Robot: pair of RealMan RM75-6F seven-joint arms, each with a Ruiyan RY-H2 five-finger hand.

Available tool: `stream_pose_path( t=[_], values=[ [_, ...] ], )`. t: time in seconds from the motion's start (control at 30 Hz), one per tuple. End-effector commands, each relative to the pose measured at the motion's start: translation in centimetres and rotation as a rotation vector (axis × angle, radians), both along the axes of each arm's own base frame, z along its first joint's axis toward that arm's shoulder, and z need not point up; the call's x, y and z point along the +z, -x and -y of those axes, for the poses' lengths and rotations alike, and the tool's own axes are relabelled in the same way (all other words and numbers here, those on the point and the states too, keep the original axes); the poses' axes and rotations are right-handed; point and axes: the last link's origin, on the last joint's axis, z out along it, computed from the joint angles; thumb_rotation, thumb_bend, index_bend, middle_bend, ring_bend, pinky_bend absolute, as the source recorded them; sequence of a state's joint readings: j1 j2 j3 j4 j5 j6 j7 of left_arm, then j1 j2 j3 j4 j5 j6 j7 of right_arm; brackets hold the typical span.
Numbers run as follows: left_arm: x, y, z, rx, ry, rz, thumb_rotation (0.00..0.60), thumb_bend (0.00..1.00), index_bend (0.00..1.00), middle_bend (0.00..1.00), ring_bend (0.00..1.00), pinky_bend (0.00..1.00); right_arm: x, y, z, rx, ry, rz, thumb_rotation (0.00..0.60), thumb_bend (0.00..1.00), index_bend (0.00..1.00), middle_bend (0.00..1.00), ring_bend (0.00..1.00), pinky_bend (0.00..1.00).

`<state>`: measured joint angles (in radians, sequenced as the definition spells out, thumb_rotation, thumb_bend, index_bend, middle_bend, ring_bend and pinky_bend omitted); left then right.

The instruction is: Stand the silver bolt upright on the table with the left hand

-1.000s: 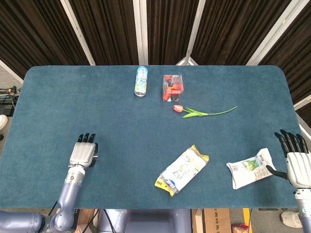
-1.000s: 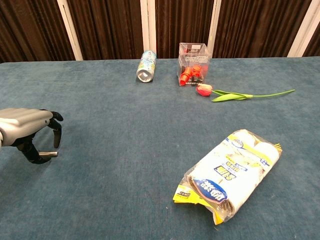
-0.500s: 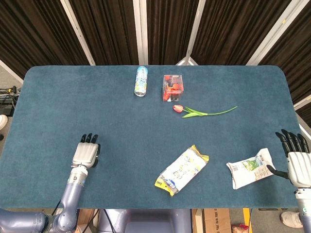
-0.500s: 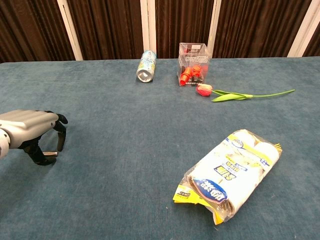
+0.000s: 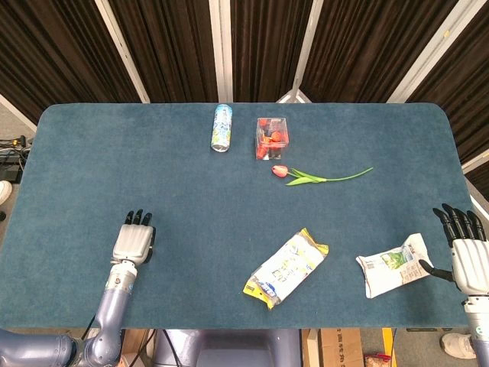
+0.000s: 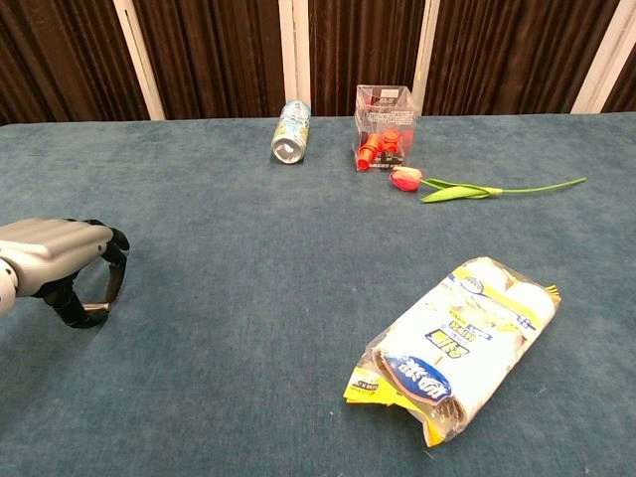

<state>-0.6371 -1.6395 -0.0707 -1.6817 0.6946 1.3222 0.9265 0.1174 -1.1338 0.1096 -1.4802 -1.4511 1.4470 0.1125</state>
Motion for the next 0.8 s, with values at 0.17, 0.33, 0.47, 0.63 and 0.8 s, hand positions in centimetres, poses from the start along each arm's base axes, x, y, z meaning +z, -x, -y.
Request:
stream_pose_path(
  t=[0.17,0.33,0.47,0.63,0.8],
  values=[
    [0.1,0.2,-0.1,0.0,-0.009,-0.007,0.6,0.5,0.56,0.11,0.0,0.0,0.0,0.0,0.0,0.0,-0.003,0.003,0.6,0.1,0.14,0.1,0.09,0.0],
    [0.3,0.2,-0.2,0.002,-0.018,0.004,0.6,0.52,0.57,0.11,0.0,0.0,0.0,0.0,0.0,0.0,-0.002,0.005,0.6,0.1,0.14,0.1,0.09,0.0],
    [0.9,0.0,-0.4,-0.005,-0.037,0.036,0.6,0.52,0.57,0.12,0.0,0.0,0.0,0.0,0.0,0.0,-0.002,0.007,0.6,0.1,0.14,0.1,0.09,0.0],
    [1.9,-0.1,-0.3,-0.01,-0.058,0.076,0.6,0.52,0.57,0.12,0.0,0.0,-0.1,0.0,0.0,0.0,-0.005,0.006,0.6,0.1,0.14,0.1,0.09,0.0],
    [3.4,-0.3,-0.5,-0.017,-0.095,0.145,0.6,0.52,0.57,0.12,0.0,0.0,-0.1,-0.1,0.0,0.0,-0.008,0.006,0.6,0.1,0.14,0.1,0.09,0.0]
  ],
)
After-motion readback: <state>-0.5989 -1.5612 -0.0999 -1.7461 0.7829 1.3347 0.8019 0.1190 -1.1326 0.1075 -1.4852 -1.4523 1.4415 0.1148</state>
